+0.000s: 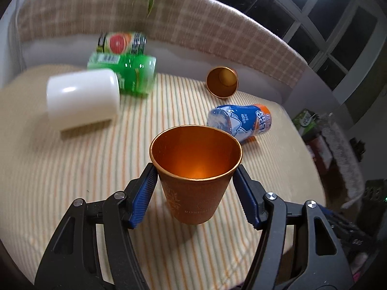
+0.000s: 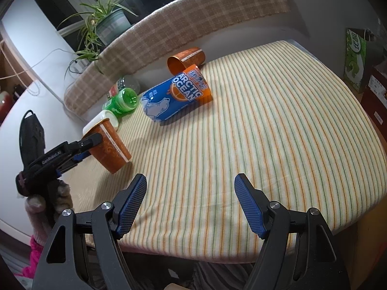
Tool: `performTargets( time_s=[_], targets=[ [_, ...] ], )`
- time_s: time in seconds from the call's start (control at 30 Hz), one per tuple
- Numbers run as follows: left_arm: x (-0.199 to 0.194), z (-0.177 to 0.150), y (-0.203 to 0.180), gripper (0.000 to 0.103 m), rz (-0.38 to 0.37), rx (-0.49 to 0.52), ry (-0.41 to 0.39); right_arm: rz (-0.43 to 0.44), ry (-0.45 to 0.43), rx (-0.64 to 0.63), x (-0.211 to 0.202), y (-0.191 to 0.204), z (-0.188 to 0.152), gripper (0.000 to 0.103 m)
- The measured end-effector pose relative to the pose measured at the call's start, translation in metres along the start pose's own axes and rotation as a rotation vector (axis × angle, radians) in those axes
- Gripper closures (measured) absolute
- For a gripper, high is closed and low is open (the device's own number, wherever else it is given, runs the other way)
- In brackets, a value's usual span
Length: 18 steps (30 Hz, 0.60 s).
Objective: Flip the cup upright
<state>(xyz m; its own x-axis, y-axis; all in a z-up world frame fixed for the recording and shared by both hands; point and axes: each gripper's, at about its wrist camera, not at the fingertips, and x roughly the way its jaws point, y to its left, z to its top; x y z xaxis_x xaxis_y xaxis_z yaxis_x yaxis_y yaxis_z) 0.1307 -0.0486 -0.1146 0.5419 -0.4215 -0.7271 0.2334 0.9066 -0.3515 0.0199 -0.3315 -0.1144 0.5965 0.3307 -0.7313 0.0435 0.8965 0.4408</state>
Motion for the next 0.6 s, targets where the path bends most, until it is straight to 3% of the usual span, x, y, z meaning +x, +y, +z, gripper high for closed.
performTargets(
  time_s=[0.2, 0.6],
  targets=[
    [0.000, -0.004, -0.011, 0.037, 0.075, 0.073, -0.048, 0.001, -0.005, -0.014, -0.002, 0.004, -0.002, 0.028],
    [0.010, -0.002, -0.020, 0.037, 0.155, 0.150, -0.106, -0.023, -0.025, -0.034, -0.009, 0.007, -0.004, 0.028]
  ],
)
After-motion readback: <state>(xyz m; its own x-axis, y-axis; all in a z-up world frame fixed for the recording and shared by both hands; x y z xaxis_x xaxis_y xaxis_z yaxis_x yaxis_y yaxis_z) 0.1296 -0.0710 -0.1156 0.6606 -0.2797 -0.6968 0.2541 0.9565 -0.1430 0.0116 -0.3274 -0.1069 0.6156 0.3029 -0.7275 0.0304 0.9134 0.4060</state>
